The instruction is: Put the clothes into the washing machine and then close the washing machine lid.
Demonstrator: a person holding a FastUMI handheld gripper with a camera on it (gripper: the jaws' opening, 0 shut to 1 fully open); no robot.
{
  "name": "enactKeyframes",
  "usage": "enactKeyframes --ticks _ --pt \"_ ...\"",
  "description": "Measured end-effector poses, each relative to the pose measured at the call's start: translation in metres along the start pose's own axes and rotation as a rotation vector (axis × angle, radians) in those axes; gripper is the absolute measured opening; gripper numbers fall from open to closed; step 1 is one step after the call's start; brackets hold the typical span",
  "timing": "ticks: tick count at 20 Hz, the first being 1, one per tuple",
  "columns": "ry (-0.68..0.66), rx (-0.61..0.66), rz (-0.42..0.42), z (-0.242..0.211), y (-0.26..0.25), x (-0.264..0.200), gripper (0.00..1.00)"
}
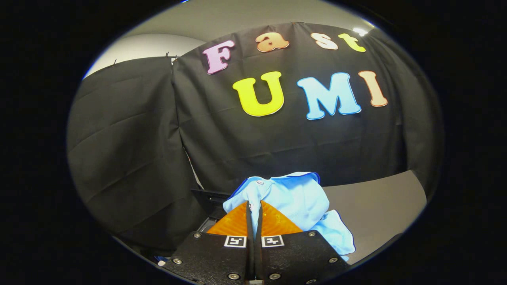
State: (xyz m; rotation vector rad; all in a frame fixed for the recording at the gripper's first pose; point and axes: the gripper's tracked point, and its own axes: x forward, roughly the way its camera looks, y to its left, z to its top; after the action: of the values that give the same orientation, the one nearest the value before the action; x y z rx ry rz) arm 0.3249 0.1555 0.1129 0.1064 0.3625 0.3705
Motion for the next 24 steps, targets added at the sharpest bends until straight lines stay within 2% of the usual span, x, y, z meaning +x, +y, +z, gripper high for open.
enactKeyframes --ticks 12,24 --pt "0.026 -0.003 0.059 -0.027 0.069 0.030 0.00" --pt "0.110 0.009 0.118 -0.098 0.129 0.058 0.00"
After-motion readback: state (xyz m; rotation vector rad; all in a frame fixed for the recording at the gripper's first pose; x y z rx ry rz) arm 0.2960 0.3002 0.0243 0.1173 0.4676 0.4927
